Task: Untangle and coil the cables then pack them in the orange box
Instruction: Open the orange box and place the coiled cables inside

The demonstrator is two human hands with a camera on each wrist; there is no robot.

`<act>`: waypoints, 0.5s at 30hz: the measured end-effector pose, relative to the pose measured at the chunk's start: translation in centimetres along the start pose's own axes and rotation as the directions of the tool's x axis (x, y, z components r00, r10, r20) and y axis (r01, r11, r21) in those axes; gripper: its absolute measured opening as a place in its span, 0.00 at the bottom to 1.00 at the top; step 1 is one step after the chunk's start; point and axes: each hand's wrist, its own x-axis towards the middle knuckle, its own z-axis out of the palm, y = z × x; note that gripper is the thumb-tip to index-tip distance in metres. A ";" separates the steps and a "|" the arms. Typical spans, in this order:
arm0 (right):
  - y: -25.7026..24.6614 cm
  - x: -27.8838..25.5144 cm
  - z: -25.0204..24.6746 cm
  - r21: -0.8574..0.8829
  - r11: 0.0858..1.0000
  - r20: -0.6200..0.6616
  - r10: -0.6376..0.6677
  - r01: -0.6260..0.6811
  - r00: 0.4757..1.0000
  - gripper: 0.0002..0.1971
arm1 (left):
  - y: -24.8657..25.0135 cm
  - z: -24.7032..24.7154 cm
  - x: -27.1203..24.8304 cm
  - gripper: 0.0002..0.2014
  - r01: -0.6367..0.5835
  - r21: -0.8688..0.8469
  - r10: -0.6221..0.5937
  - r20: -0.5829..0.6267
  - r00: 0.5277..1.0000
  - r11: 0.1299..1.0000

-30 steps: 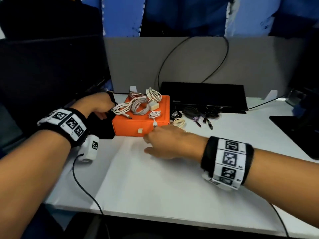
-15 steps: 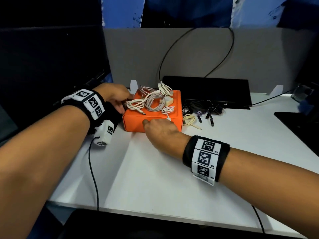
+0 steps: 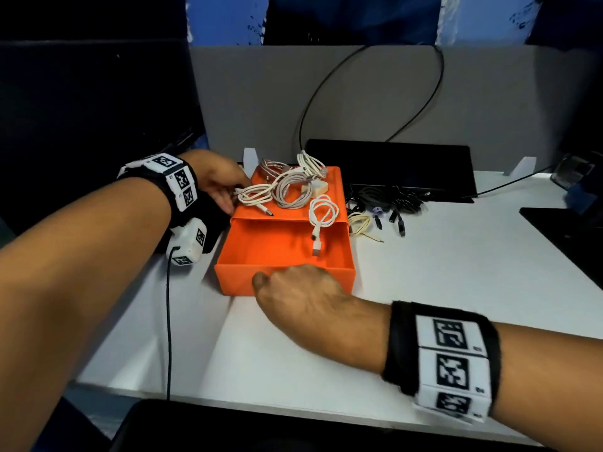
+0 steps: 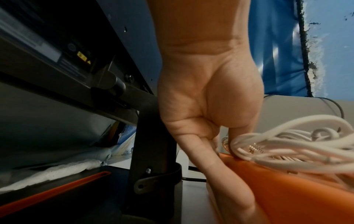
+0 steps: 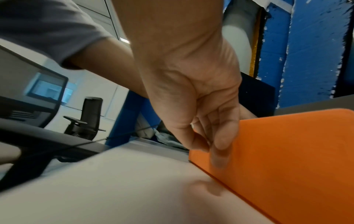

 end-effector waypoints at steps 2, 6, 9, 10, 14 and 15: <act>-0.4 -1.1 -0.3 -0.034 0.998 0.032 -0.045 0.046 0.998 0.15 | -0.3 0.1 0.1 0.13 -0.010 -0.020 0.010 -0.005 1.000 1.000; 0.3 -2.5 -1.2 0.013 1.000 -0.107 -0.011 0.012 0.994 0.12 | -0.7 0.5 0.1 0.13 -0.030 -0.047 0.028 -0.045 0.999 0.998; 2.7 -2.6 -1.7 0.112 0.989 -0.205 0.120 -0.098 0.971 0.18 | -0.6 0.6 0.1 0.15 -0.024 -0.037 0.021 -0.063 0.998 0.999; 3.9 -2.5 -1.8 0.131 0.983 -0.209 0.155 -0.129 0.966 0.18 | -0.5 0.6 0.0 0.15 -0.022 -0.028 0.020 -0.066 0.998 0.999; 8.4 -2.0 -0.9 0.219 0.964 0.006 0.150 -0.148 0.989 0.15 | -0.2 0.7 -0.2 0.16 -0.018 -0.006 0.017 -0.068 0.998 1.000; 9.0 -1.7 -0.6 0.244 0.963 0.081 0.095 -0.112 0.992 0.16 | -0.1 0.8 -0.3 0.16 -0.014 -0.006 0.014 -0.064 0.998 1.000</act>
